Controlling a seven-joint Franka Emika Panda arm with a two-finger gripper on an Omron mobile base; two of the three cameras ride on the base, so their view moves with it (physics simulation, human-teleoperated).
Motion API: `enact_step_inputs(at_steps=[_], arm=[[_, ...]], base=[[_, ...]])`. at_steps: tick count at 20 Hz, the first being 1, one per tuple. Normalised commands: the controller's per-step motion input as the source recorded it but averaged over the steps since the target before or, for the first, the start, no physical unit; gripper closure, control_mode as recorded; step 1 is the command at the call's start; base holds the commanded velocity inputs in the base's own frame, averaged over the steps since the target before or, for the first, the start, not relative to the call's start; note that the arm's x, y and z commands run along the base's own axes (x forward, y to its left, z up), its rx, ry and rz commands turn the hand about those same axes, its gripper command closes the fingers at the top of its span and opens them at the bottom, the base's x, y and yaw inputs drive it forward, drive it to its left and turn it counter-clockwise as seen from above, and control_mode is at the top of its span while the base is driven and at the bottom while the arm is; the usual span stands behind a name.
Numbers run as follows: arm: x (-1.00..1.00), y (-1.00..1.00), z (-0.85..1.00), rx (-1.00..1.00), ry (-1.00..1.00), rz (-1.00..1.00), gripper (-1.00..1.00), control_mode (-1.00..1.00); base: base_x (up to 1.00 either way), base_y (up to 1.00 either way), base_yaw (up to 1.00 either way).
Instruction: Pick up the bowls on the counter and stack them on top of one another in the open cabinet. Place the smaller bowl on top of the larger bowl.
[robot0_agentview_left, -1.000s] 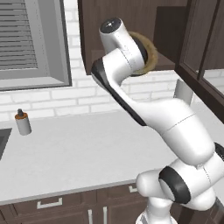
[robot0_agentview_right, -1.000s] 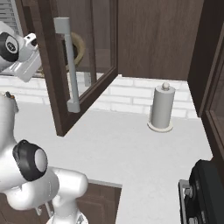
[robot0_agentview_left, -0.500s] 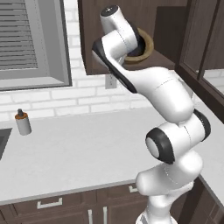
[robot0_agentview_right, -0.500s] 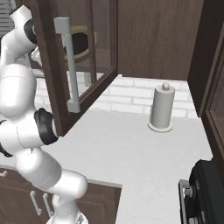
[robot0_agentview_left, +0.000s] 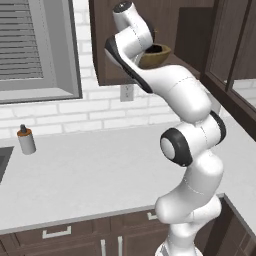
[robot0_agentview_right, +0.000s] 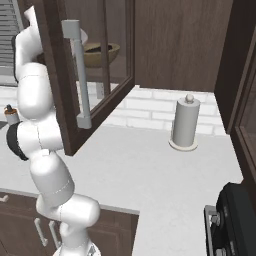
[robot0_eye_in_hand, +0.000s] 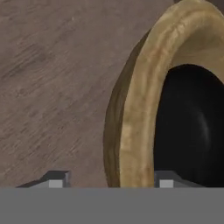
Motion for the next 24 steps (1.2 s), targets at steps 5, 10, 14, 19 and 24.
enact_step_inputs(at_steps=[5,10,14,19,24], arm=[[-0.89,0.0,-0.03,-0.05,-0.28,0.05,-1.0,-1.0],[-1.0,0.01,-0.34,-0.06,-0.25,0.06,-1.0,-1.0],[-1.0,0.0,-0.92,-0.02,-0.02,0.05,-1.0,-1.0],[-1.0,0.0,-1.0,0.0,0.13,0.04,-1.0,-1.0],[-0.77,0.0,-1.0,-0.06,0.33,0.02,-1.0,-1.0]], base=[[0.0,0.0,0.0],[0.0,0.0,0.0],[0.0,0.0,0.0],[0.0,0.0,0.0],[0.0,0.0,0.0]])
